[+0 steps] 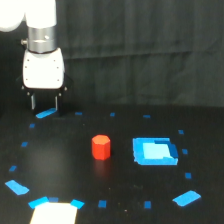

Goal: Pick up the red object from the table

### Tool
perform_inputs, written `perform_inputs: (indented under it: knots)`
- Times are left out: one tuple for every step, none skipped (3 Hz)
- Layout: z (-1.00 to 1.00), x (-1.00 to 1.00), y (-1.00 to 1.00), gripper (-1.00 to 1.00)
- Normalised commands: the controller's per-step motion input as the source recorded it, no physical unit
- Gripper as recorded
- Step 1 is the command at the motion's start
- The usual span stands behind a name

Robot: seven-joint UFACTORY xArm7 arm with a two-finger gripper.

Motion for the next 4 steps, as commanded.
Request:
perform_inputs:
  knots:
    - [-0.33, 1.0, -1.0, 0.89]
    - [-0.53, 0.84, -0.38, 1.0]
    - [-0.53, 0.95, -0.32, 1.0]
    - [-0.34, 0.9, -0.68, 0.61]
